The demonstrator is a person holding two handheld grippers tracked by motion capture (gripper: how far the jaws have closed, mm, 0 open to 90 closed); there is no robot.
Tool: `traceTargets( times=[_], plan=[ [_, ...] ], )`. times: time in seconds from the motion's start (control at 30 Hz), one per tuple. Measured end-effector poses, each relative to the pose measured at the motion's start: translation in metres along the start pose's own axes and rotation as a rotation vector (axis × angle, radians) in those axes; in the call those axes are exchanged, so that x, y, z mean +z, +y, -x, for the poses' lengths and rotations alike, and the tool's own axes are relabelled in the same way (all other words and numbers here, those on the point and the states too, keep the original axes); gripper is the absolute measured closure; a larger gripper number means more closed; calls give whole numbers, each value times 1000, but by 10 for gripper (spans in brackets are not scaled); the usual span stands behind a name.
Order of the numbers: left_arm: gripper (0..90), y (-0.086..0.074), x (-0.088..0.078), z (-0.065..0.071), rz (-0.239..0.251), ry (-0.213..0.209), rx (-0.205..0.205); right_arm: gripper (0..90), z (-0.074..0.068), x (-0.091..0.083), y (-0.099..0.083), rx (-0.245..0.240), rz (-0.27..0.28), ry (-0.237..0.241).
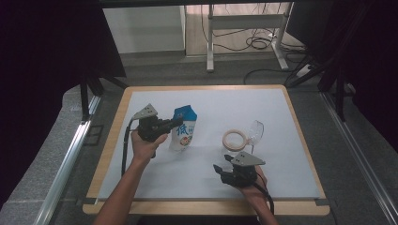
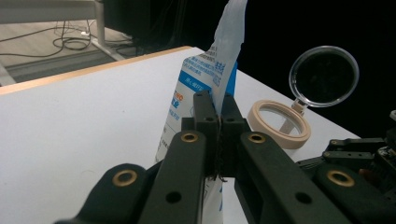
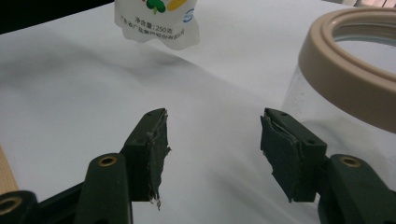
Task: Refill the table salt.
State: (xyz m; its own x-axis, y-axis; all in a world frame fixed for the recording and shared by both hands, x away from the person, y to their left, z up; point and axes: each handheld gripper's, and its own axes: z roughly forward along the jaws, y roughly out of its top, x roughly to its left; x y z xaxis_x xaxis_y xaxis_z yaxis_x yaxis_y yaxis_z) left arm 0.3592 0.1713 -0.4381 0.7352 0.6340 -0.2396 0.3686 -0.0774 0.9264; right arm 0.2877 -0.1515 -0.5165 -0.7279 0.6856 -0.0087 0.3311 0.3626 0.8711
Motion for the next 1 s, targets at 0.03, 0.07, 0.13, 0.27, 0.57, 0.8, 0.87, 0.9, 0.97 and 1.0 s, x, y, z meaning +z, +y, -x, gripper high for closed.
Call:
traceTargets(
  times=[0.03,0.07,0.13,0.27,0.57,0.8,0.87,0.9,0.97,1.0],
  plan=[
    [900,0,0,1,0,3,2,414,-1,1,0,0,-3,0],
    [900,-1,1,2,-1,2,2,411,-2,2,0,-5,-6,-3],
    [900,-2,2,3,-2,-6,0,405,-4,4,0,-13,-10,2],
    [900,-3,2,5,0,-8,2,402,-5,9,-2,-13,-19,12],
    [900,-3,-1,9,3,-15,-1,388,-7,16,0,-6,-15,7],
    [900,-3,-3,13,5,-33,0,388,-8,20,3,-10,-13,10],
    [900,-3,-3,16,6,-35,4,387,-10,24,4,-15,-15,15],
    [900,-3,-3,16,6,-35,4,387,-10,24,4,-15,-15,15],
    [900,-2,-4,20,9,-43,3,386,-11,26,4,-23,-23,16],
    [900,-1,-4,21,11,-47,4,385,-11,27,5,-24,-22,16]
  ],
)
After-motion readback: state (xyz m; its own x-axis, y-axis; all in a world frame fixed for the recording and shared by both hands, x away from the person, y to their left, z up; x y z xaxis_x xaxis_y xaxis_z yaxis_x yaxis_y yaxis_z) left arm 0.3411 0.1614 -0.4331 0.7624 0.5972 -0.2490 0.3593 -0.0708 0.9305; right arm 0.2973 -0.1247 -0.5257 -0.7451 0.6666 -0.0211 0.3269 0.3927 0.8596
